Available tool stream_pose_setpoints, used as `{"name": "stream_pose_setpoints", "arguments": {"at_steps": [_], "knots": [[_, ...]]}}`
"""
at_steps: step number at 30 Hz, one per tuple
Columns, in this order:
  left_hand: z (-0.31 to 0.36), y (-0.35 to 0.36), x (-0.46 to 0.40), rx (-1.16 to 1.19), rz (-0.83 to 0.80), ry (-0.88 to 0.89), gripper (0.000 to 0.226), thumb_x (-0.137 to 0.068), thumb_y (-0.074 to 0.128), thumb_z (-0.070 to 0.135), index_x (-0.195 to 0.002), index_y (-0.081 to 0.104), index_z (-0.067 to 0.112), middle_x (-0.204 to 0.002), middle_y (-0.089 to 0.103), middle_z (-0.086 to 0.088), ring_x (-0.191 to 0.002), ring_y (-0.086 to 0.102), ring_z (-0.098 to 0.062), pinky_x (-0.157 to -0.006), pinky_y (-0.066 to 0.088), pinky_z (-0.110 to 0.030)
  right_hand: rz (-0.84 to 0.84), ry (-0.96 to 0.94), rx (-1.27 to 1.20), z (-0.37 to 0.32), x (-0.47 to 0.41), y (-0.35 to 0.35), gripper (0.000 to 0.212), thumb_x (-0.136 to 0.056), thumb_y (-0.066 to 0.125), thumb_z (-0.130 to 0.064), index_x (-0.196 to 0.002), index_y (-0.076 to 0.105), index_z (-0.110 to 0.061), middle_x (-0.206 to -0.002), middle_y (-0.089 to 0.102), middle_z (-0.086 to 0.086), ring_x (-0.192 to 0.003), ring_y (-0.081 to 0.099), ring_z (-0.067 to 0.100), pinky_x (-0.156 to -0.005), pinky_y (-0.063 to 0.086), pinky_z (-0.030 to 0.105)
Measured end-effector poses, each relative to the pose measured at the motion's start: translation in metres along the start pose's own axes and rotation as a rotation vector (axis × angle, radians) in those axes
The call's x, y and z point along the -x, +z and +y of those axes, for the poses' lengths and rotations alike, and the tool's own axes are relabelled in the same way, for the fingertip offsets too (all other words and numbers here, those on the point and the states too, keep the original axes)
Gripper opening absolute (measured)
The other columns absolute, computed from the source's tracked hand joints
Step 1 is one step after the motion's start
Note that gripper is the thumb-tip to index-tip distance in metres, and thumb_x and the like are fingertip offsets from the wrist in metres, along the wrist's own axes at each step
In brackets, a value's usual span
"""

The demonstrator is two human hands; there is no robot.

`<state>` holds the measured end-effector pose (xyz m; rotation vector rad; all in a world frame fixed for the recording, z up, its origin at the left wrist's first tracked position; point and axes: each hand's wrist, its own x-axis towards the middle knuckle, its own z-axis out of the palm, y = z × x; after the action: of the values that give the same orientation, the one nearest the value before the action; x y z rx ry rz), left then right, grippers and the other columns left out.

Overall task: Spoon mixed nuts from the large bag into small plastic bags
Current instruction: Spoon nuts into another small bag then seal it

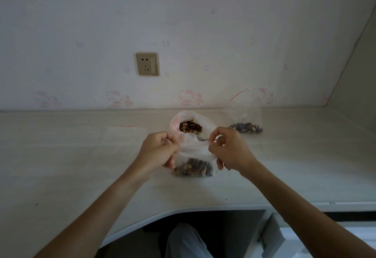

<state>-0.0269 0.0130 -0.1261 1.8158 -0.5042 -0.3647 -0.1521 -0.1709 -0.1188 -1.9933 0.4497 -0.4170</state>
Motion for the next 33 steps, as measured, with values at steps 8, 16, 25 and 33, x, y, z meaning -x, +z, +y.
{"name": "stream_pose_setpoints", "arguments": {"at_steps": [8,16,25,33], "knots": [[0.008,-0.003,0.005,-0.474,-0.035,0.068,0.011,-0.091,0.061,0.020,-0.083,0.068,0.017,-0.071,0.070,0.000,-0.054,0.070,-0.013,-0.049,0.057,-0.028,-0.150,0.142,0.182,-0.011,0.000,-0.002,0.006,-0.100,0.055,-0.012,-0.099,0.061,-0.009,-0.078,0.074,0.015,-0.055,0.074,0.023,-0.048,0.058,0.032],[0.016,-0.017,0.011,0.417,-0.563,-0.324,0.040,-0.097,0.067,0.031,-0.129,0.070,0.007,-0.121,0.073,-0.016,-0.102,0.073,-0.028,-0.077,0.063,-0.039,-0.460,0.336,-0.669,0.007,0.006,-0.015,0.041,-0.107,0.039,-0.024,-0.126,0.068,-0.002,-0.122,0.073,0.019,-0.099,0.075,0.030,-0.067,0.061,0.036],[-0.011,-0.007,0.006,0.678,-0.475,-0.319,0.032,-0.079,0.086,0.032,-0.105,0.082,0.015,-0.107,0.075,-0.005,-0.082,0.074,-0.016,-0.065,0.061,-0.028,-0.379,0.333,-1.041,0.030,0.005,0.014,0.025,-0.095,0.067,-0.020,-0.116,0.073,-0.010,-0.113,0.073,0.008,-0.075,0.069,0.016,-0.046,0.047,0.021],[-0.003,-0.008,-0.003,0.593,-0.321,-0.223,0.016,-0.081,0.082,0.013,-0.095,0.074,0.014,-0.087,0.072,-0.005,-0.068,0.068,-0.011,-0.052,0.055,-0.021,-0.183,0.220,-0.772,0.019,-0.002,0.018,0.003,-0.092,0.069,-0.009,-0.092,0.068,-0.005,-0.079,0.068,0.010,-0.058,0.060,0.016,-0.044,0.043,0.024]]}}
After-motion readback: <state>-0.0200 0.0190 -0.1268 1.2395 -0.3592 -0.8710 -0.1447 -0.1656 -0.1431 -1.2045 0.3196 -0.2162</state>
